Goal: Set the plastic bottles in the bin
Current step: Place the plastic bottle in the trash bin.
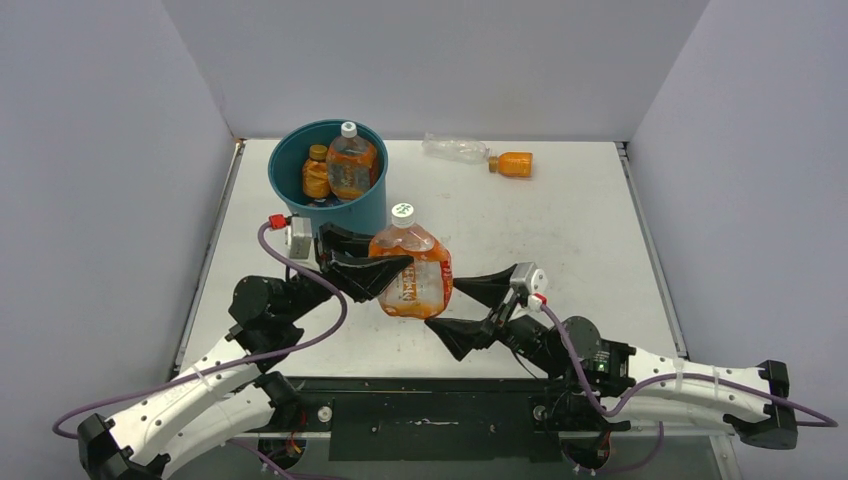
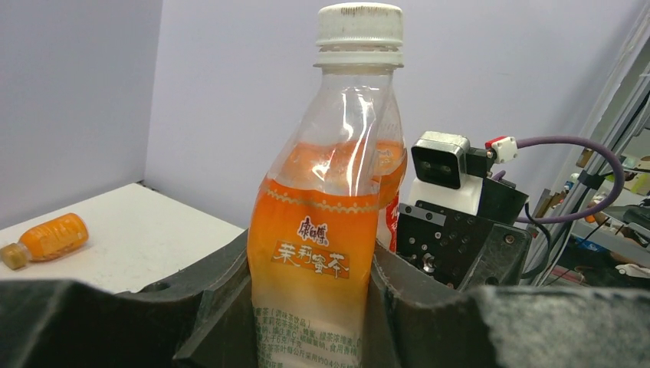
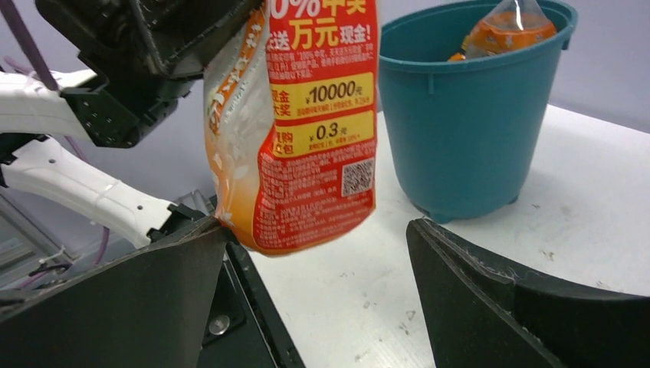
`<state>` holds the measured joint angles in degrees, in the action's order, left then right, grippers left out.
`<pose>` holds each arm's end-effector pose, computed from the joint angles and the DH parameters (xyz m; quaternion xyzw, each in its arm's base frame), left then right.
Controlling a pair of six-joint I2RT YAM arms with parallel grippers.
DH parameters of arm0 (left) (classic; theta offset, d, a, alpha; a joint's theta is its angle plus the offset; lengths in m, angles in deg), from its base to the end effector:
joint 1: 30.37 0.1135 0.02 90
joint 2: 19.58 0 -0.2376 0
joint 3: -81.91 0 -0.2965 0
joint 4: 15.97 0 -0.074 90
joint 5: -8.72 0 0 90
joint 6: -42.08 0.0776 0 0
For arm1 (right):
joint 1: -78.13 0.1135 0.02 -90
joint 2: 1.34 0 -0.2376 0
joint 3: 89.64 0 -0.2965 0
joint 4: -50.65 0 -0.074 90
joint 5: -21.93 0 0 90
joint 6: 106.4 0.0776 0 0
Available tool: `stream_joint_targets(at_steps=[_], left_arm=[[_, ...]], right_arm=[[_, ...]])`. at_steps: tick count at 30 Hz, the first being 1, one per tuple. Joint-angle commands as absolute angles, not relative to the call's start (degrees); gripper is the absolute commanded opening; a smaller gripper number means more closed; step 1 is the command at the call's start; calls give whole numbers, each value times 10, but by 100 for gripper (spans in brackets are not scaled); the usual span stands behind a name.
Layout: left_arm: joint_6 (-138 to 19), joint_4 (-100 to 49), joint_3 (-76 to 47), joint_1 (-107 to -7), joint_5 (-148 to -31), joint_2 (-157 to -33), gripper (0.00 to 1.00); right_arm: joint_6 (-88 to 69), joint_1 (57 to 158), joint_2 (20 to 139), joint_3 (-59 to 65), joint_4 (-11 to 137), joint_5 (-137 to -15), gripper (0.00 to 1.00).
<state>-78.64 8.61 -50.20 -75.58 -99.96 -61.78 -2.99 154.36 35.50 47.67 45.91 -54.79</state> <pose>0.1701 -0.2066 0.3769 0.2016 0.4697 -0.5901 0.6249 0.0820 0.2597 0.3137 -0.2548 0.5879 0.4863 0.5941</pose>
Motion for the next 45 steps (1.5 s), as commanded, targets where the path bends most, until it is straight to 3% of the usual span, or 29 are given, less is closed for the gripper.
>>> stream_joint_targets(at_steps=[1,7,13,19,24,30,34,45], left_arm=[[-829,145,-509,-768,-999,-606,0],[-842,171,-518,-777,-1004,-607,0],[-840,186,-509,-800,-1034,-630,0],[-820,175,-505,-818,-1009,-620,0],[-809,175,-509,-820,-984,-608,0],[-762,110,-517,-820,-884,-531,0],[-750,93,-516,-820,-864,-515,0],[-815,150,-487,-821,-960,-576,0]], right_arm=[[-42,1542,365,481,340,-579,90],[-7,1527,380,465,328,-590,90],[115,1404,454,418,324,-758,90],[156,1387,487,427,267,-826,90],[153,1387,479,433,267,-823,90],[70,1387,331,401,476,-736,90],[61,1387,273,369,540,-728,90],[114,1388,408,365,405,-813,90]])
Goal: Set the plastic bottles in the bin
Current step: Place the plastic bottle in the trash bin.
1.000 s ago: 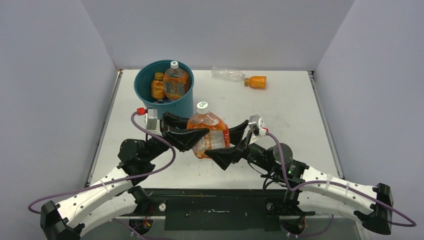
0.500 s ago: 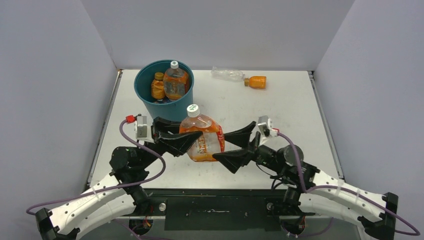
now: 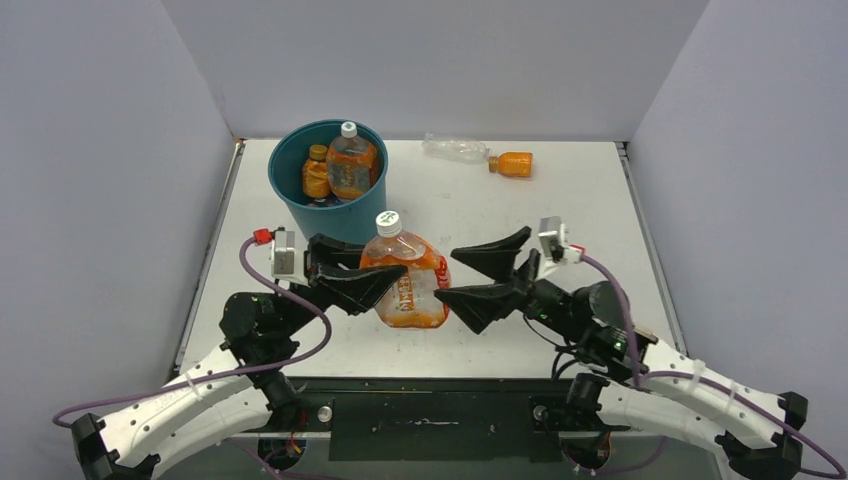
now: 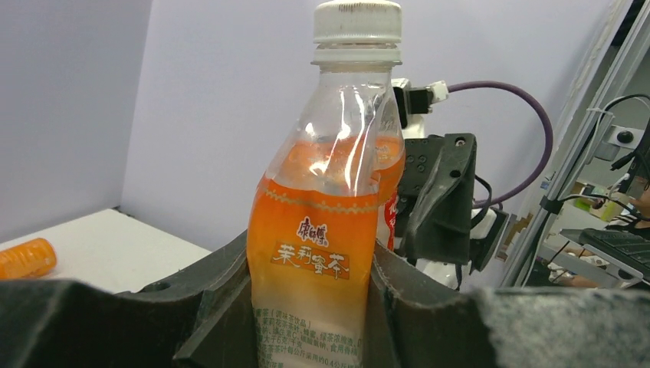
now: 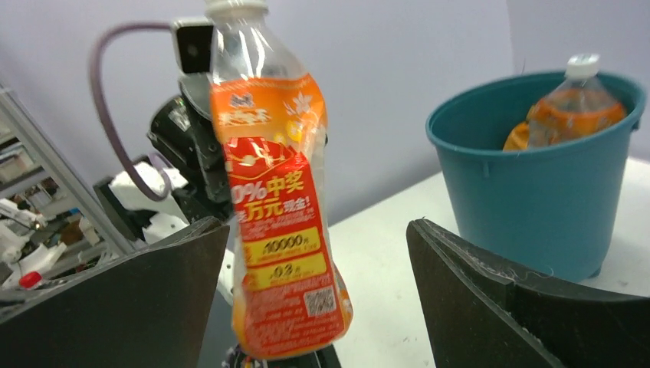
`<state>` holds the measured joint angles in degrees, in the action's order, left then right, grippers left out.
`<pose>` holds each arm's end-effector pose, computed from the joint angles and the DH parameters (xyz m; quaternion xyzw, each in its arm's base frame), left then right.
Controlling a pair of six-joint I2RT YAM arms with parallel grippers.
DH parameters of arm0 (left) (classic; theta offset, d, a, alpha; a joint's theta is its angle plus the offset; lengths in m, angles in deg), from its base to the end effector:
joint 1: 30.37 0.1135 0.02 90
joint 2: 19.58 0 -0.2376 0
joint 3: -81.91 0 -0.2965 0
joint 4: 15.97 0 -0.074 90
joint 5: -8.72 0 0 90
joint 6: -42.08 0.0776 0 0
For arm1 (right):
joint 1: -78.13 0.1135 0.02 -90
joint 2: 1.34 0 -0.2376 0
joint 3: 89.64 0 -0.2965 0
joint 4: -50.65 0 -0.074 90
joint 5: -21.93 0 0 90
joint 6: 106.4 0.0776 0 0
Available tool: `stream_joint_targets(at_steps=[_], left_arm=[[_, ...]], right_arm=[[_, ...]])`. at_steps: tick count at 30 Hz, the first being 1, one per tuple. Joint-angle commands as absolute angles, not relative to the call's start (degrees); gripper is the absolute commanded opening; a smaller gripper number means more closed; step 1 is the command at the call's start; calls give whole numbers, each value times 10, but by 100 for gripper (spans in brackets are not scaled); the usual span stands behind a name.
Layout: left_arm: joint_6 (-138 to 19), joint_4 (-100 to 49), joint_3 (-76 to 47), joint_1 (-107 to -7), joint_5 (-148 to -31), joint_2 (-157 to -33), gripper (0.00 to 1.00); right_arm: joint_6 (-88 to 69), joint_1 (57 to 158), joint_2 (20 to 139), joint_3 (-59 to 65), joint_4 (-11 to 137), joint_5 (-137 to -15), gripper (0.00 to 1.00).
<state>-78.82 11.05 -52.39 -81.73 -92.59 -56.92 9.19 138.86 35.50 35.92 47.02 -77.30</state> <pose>0.1422 -0.2023 0.3876 0.1673 0.4338 -0.6157 0.6363 0.1128 0.2266 0.4001 -0.2332 0.5166 0.5958 0.5689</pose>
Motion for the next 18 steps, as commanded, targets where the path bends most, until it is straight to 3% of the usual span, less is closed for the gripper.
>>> stream_joint_targets(at_steps=[1,4,7,11,18], left_arm=[[-820,153,-487,-821,-961,-576,0],[-827,159,-485,-821,-966,-575,0],[-829,156,-484,-821,-967,-573,0],[-834,166,-486,-822,-958,-575,0],[-829,166,-480,-822,-953,-581,0]], right_arm=[[117,1387,421,366,398,-815,90],[126,1388,449,375,374,-823,91],[136,1388,463,387,348,-842,100],[162,1388,482,406,311,-866,86],[194,1388,501,422,287,-912,92]])
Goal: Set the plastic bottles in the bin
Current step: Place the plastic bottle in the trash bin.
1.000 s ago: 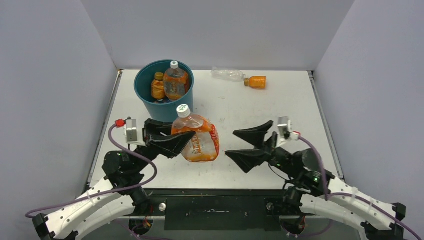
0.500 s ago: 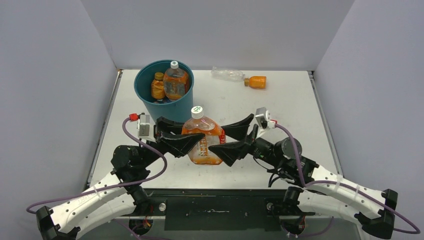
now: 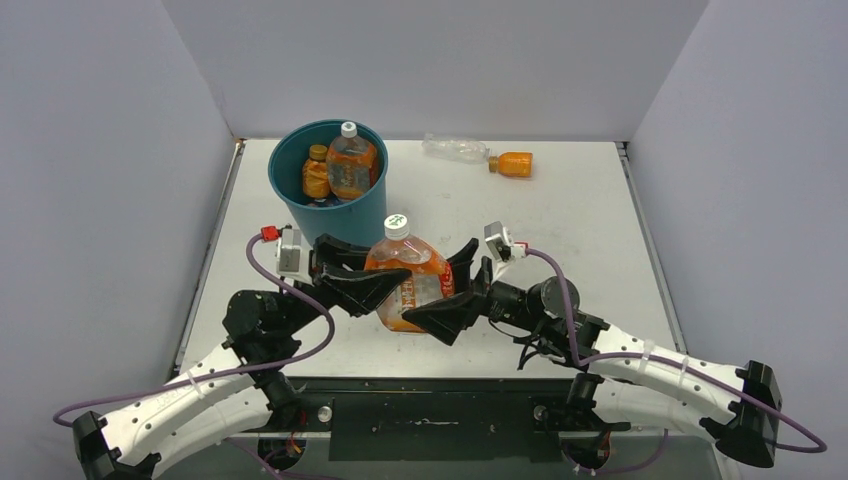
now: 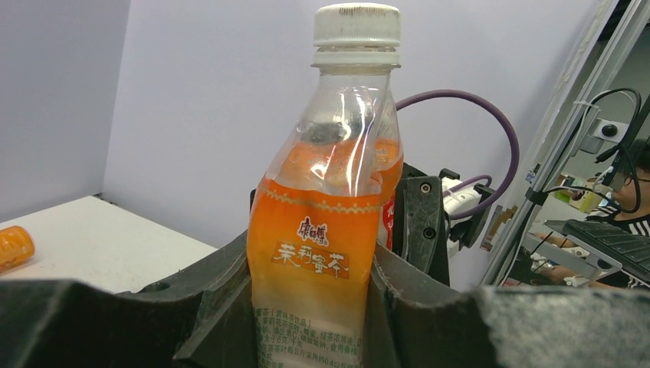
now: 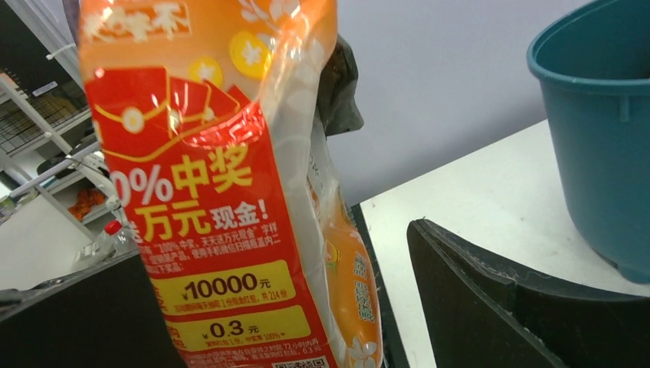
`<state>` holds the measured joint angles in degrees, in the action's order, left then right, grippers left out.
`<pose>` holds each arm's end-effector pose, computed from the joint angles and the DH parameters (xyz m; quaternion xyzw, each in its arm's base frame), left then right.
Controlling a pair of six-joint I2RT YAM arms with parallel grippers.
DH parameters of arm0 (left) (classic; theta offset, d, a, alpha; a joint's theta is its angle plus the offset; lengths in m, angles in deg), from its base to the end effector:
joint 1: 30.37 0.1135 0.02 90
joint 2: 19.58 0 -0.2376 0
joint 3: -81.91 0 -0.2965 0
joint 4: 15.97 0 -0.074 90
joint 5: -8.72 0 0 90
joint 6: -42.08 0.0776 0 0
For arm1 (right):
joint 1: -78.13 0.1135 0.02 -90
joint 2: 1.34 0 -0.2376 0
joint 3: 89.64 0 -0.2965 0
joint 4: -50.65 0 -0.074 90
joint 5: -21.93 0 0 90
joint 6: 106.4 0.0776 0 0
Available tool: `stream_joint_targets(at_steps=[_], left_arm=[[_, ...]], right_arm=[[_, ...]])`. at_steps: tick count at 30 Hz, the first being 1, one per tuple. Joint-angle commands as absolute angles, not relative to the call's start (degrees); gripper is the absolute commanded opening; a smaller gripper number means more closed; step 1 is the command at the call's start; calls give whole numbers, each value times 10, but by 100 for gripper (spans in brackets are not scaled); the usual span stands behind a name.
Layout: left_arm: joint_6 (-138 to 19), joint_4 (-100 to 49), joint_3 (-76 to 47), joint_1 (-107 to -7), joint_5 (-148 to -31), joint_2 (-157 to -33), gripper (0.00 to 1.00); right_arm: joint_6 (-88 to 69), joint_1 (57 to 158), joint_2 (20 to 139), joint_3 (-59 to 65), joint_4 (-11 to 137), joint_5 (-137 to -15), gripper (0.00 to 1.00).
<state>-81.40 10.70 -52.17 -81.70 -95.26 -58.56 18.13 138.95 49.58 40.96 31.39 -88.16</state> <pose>0.1441 -0.2100 0.3814 0.1787 0.4466 -0.6324 0.6072 0.1262 0.2806 0.3348 -0.2692 0.5333 0.6572 0.4595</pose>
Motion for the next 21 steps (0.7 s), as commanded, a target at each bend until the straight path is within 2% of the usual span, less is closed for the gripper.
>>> stream_joint_targets(at_steps=[1,3,7,8,9,11,12,15,21], left_arm=[[-828,164,-479,-821,-952,-581,0],[-828,160,-478,-822,-952,-581,0],[-831,157,-477,-822,-959,-584,0],[-832,156,-477,-822,-964,-584,8],[-830,155,-475,-822,-971,-585,24],[-823,144,-469,-822,-989,-587,68],[-819,134,-464,-822,-994,-588,99],[-808,101,-451,-822,-995,-578,96],[-720,-67,-378,-823,-877,-535,96]], right_arm=[[195,1388,500,424,287,-911,90],[194,1388,494,428,287,-903,81],[185,1389,492,426,291,-896,48],[182,1389,494,425,291,-899,41],[178,1389,494,423,292,-900,35],[158,1391,487,421,301,-899,24],[143,1394,481,419,309,-896,20],[65,1415,453,398,397,-848,10],[-87,1519,433,353,567,-617,7]])
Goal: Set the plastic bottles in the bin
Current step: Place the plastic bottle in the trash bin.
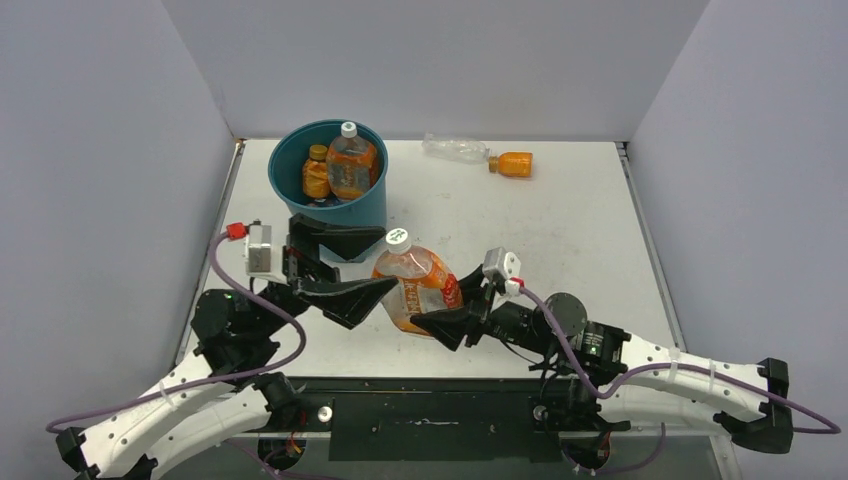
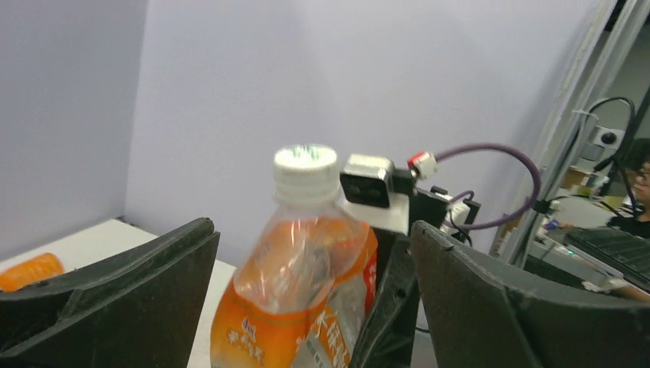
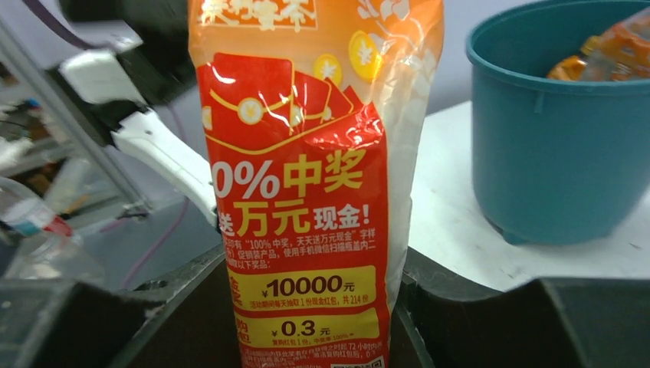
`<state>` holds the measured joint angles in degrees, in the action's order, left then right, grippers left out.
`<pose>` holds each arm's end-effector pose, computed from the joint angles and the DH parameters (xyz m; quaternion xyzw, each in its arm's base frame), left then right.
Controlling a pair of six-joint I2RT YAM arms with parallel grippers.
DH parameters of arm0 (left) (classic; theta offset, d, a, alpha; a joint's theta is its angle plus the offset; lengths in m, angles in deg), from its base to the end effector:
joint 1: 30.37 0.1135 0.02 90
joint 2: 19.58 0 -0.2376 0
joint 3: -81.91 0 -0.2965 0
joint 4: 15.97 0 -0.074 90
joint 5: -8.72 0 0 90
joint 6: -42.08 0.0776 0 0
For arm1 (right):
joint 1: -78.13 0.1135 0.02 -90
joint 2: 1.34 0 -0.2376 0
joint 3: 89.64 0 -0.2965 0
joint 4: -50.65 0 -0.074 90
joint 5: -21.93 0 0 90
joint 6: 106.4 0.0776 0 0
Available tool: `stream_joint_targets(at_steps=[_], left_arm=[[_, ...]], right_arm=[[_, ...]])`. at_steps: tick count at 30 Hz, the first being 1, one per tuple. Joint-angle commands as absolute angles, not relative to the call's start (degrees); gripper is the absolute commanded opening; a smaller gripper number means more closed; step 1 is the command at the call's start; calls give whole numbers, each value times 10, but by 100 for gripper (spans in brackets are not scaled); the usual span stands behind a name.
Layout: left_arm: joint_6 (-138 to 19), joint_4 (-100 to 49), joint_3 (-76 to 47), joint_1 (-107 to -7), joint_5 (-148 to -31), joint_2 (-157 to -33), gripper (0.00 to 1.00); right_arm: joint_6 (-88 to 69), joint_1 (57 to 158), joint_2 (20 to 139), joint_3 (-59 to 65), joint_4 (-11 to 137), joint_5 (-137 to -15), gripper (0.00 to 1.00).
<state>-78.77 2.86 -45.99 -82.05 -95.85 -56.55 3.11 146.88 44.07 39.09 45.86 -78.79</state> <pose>0.1335 -0.2004 0.4171 0.1943 0.4381 -0.6223 0.6189 0.0938 0.2809 0.3407 -0.3302 0.5479 0.5764 0.5085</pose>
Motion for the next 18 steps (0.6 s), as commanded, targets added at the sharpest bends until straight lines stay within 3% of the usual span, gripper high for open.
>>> stream_joint_targets(at_steps=[1,7,18], left_arm=[[-707,-109,-353,-822,-847,-540,96],[-679,-285,-225,-823,-786,-610,96],[-684,-377,-212,-860,-725,-679,98]], right_arm=[[-98,1531,435,351,576,-593,7],[-122,1568,454,368,564,-470,6],[-151,1602,490,387,516,-383,5]])
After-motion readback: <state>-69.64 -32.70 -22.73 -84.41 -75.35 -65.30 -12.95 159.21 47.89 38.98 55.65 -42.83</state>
